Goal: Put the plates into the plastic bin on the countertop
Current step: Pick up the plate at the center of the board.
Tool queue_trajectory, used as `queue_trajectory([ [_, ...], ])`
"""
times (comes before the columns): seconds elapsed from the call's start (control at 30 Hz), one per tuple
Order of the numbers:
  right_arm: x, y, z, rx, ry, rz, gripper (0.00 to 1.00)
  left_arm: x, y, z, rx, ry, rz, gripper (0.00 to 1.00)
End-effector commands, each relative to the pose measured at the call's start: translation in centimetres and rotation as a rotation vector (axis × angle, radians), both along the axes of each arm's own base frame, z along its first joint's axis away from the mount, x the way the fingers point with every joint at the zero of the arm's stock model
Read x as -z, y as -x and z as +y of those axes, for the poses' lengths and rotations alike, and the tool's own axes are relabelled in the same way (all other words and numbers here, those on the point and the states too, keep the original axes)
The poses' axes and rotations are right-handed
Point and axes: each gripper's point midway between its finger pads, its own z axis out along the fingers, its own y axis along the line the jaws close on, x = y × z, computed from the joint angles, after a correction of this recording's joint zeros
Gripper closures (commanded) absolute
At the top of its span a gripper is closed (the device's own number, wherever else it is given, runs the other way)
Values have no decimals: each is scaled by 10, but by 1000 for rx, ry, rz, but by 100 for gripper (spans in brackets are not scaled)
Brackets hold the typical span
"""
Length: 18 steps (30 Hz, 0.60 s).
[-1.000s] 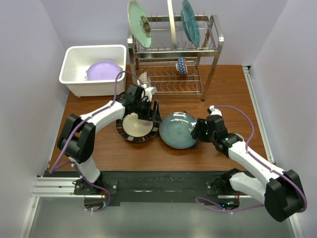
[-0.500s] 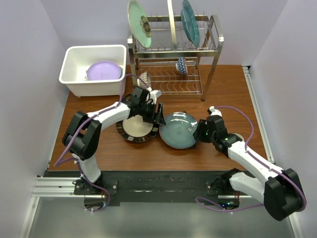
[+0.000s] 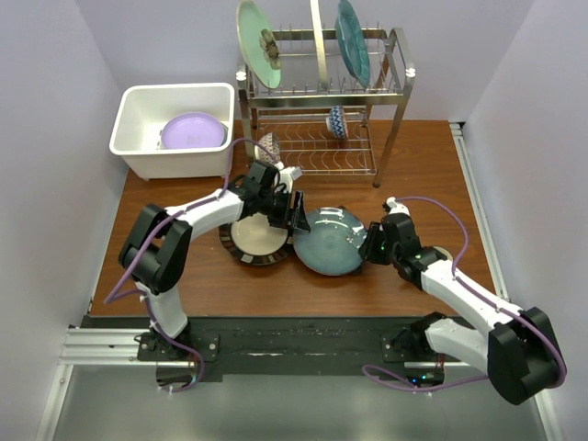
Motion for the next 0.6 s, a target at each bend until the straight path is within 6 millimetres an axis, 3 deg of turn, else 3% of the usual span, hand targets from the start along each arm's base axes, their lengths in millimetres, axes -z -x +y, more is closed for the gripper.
queue_trajectory([
  [0.0,-11,-8,18,-53,-75,-54,69,7,9,-6,24,12,37,38],
  [0.57,-27,-13,45,-177,-171,-122,76,-10,15,-12,71,74,19,42],
])
